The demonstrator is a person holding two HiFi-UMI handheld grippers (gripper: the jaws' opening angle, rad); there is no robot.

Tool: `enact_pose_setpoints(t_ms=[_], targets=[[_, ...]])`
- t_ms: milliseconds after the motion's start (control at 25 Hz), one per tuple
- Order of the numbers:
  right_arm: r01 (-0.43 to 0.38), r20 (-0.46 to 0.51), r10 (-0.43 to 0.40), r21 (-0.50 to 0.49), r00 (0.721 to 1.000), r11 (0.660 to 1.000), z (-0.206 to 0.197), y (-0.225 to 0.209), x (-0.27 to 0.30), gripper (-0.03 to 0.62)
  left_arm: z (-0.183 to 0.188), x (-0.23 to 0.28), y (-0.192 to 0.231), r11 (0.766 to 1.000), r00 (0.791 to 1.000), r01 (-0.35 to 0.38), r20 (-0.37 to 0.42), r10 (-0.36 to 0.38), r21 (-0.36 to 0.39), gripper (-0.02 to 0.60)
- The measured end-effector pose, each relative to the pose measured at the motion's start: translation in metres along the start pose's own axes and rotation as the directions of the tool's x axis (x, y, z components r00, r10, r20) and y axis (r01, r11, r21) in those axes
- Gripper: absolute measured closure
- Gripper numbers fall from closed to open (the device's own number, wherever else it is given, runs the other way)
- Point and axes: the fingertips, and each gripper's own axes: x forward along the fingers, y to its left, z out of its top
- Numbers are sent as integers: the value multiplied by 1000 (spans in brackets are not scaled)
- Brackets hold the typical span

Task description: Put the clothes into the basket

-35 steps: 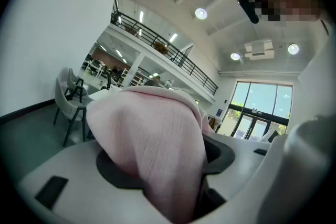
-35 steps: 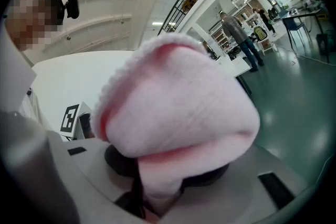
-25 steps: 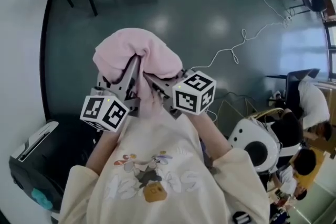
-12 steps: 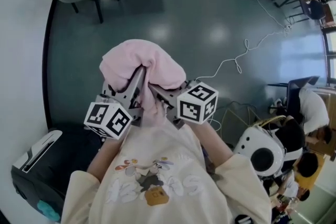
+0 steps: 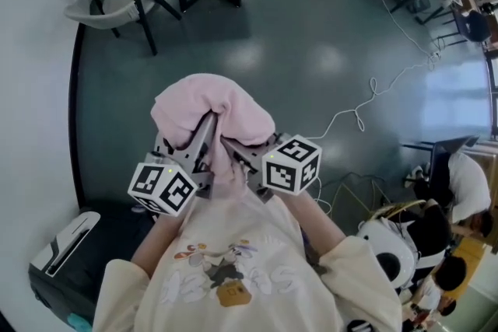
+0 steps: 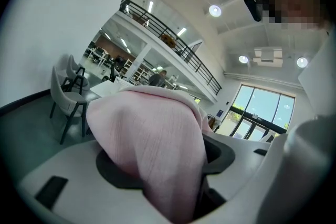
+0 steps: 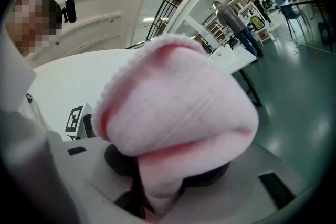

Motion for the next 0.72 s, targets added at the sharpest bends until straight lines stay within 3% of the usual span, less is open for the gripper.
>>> enact_pose_setpoints(t_ms=[400,720], targets=[[-54,-23,54,12,998,998,141,-105,20,413,62,164,3,999,999,-52,1,52,7,302],[-85,-62,87,36,994,996,202,-168,37,413,81,248,17,995,995,-98,5,98,-21,302]])
